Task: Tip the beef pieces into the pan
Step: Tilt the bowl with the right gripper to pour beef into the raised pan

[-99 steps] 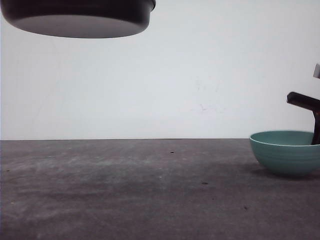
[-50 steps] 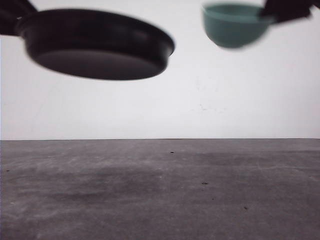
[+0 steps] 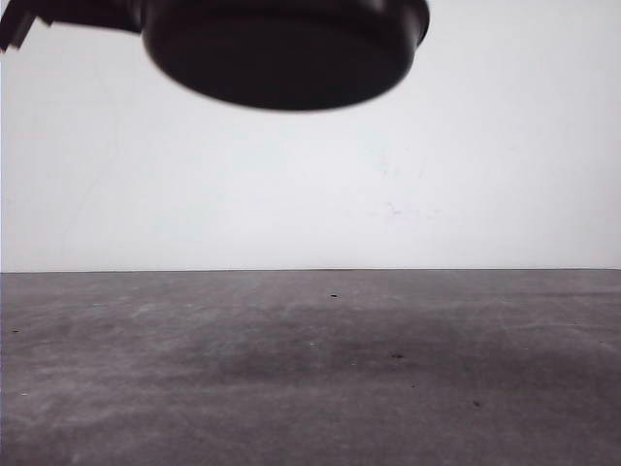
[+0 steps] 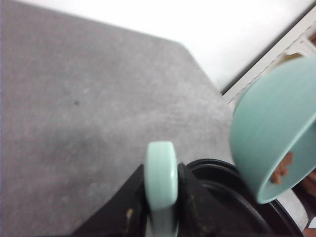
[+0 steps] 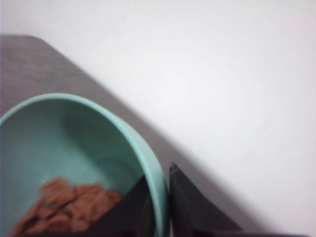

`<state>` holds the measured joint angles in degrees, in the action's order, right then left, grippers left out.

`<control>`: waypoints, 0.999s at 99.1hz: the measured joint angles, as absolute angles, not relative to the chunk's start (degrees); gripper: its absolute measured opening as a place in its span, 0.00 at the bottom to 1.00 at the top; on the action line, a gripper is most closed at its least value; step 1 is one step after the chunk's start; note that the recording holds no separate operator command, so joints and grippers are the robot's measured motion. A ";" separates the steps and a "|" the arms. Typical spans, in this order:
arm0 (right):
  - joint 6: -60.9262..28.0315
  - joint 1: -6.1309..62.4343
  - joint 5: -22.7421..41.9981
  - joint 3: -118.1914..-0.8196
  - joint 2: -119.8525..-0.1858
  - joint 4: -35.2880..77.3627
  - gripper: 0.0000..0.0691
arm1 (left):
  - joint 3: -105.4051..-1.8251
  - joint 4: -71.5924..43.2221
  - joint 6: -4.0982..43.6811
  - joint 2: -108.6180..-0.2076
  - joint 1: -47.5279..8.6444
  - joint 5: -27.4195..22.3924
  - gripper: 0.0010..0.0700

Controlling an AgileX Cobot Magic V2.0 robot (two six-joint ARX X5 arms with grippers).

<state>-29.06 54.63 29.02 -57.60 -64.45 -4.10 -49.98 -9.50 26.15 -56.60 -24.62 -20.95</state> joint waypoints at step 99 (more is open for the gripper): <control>-41.91 52.40 46.65 -62.19 -59.35 -5.19 0.03 | -57.69 -18.24 24.62 -56.64 -24.80 -22.06 0.06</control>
